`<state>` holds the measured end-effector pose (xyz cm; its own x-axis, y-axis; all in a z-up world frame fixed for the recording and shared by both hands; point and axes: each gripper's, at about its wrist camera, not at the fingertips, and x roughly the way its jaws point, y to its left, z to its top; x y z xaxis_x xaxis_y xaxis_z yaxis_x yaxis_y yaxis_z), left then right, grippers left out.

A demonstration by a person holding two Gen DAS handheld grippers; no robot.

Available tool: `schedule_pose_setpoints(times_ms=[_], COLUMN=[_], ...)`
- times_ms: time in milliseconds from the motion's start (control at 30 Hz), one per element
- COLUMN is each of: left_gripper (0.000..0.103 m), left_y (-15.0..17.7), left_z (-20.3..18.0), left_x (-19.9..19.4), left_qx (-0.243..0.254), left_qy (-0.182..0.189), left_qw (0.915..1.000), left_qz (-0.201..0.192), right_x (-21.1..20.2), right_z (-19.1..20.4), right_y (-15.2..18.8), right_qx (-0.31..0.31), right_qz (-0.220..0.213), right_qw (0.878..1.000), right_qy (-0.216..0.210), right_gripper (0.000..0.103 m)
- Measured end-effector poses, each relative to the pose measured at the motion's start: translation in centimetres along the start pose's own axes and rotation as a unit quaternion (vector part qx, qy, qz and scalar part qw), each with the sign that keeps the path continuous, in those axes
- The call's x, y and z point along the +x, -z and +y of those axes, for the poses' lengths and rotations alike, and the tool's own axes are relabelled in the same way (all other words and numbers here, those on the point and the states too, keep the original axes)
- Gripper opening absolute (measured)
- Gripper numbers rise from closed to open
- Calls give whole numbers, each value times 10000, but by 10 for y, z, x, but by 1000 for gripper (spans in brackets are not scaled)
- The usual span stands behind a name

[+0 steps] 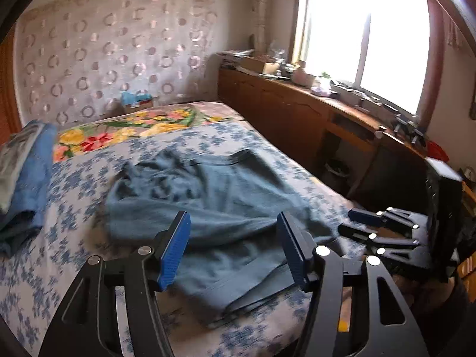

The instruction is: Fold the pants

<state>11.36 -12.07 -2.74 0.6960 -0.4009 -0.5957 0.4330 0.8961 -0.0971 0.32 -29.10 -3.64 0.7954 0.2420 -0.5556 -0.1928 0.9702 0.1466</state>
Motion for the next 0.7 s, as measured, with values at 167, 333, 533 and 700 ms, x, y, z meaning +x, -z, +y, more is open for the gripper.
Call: schedule_pose_setpoints(times_ms=[167,333,533,700], left_gripper=[61,61,61,61], left_y=[24,43,59,65], left_z=[22,36,46,47], left_x=[4,11,19,21], left_qx=[-150,-289,-441,-489], left_qy=[-220,-345,-378,-370], left_qw=[9994,9983,9969,9966], left_qz=[211,380,525,550], right_x=[16,42,72,82], right_z=[11,20,22,22], right_y=[-8,-15,-21,-25], right_qx=[-130,-280,-324,-274], right_qz=[15,138,427,500], right_qw=[9998,9991,9980,9974], right_qy=[-180,-299,-332,-437], right_gripper=[40,40,40,24])
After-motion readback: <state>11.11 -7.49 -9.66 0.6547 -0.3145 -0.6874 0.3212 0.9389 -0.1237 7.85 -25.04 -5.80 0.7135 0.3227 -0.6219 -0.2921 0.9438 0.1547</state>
